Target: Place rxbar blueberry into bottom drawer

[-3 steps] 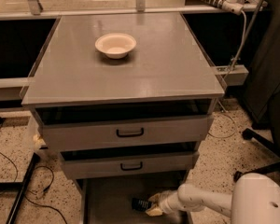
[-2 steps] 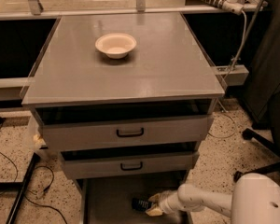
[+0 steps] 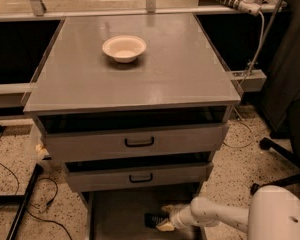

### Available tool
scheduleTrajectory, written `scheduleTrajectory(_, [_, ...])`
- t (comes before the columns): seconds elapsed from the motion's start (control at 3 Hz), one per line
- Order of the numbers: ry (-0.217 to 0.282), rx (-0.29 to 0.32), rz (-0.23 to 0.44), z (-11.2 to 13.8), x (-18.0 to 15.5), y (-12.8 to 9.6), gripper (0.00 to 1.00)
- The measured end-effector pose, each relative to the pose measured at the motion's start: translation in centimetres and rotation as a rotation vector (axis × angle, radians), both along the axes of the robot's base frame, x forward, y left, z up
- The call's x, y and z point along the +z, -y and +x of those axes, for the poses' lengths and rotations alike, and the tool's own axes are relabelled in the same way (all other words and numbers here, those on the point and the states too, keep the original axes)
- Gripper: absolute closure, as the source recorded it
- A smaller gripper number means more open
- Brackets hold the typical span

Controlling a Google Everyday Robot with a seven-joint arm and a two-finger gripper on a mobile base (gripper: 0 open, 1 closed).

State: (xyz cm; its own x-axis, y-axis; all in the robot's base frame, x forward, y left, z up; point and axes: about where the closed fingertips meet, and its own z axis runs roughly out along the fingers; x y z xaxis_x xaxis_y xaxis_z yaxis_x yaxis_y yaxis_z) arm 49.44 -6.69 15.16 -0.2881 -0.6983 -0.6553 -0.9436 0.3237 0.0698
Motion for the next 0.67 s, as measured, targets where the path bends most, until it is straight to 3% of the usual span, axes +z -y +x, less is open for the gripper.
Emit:
scheduleTrajectory(0.33, [0.0,0.0,0.0,0.0,0.0,-0.01,0.0])
scheduleTrajectory(0.67, [0.0,0.0,0.0,0.0,0.0,-0.01,0.0])
